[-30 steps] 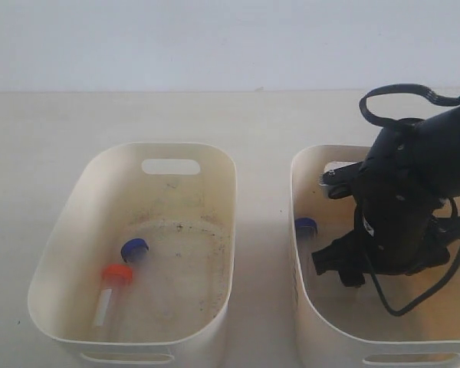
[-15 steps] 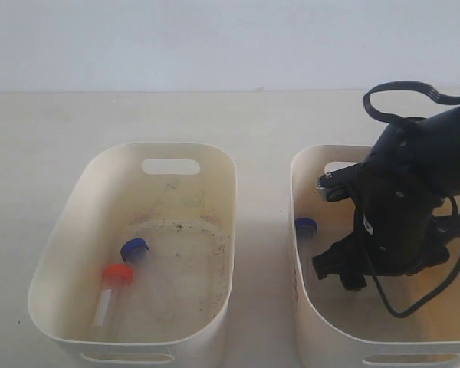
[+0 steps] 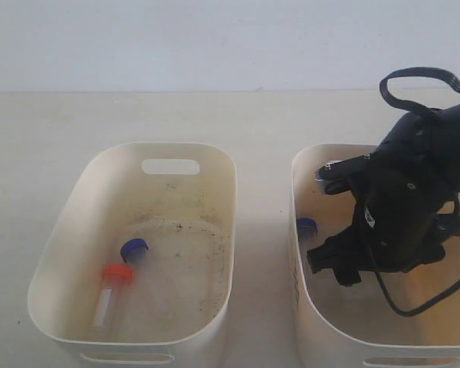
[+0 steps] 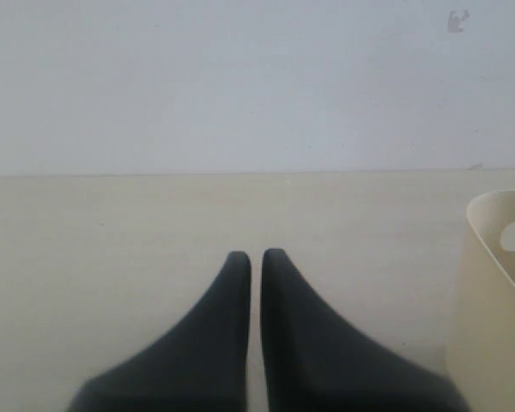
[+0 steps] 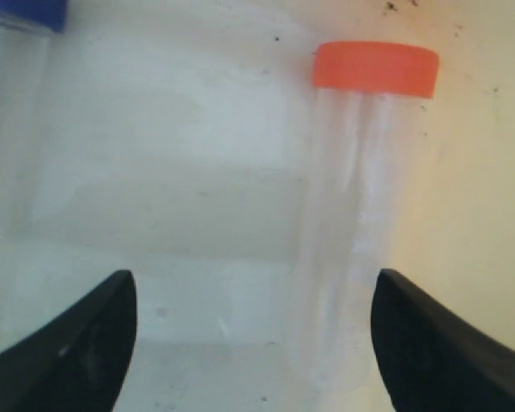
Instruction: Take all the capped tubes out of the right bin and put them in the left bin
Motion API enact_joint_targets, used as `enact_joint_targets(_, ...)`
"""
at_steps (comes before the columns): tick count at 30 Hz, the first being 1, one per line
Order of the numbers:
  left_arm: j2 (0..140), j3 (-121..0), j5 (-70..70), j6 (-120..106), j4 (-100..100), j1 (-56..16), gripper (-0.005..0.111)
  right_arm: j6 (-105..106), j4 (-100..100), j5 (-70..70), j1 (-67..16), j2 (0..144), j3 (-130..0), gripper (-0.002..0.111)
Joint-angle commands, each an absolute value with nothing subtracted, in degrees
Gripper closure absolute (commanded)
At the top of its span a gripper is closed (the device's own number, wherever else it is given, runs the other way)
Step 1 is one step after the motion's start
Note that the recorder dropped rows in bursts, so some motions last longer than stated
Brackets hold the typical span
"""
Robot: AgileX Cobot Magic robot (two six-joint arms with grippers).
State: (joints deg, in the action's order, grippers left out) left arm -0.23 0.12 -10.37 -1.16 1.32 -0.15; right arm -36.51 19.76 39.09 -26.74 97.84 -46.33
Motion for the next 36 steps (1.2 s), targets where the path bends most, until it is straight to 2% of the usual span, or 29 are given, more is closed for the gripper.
enact_joint_targets(1, 0.0, 0.0, -9.98, -0.92, 1.51, -0.56, 0.103, -36.48, 17.16, 39.34, -25.75, 97.2, -45.4, 0.038)
enact_joint_targets(12, 0.0, 0.0, -9.98, -0.92, 1.51, -0.56, 0.103, -41.44, 25.97, 45.37, -25.75, 97.31, -45.4, 0.038)
enact_joint_targets(36, 0.0, 0.0, -9.98, -0.92, 1.51, -0.56, 0.103, -39.6, 20.24, 42.32, -25.75, 101.22, -45.3, 0.038)
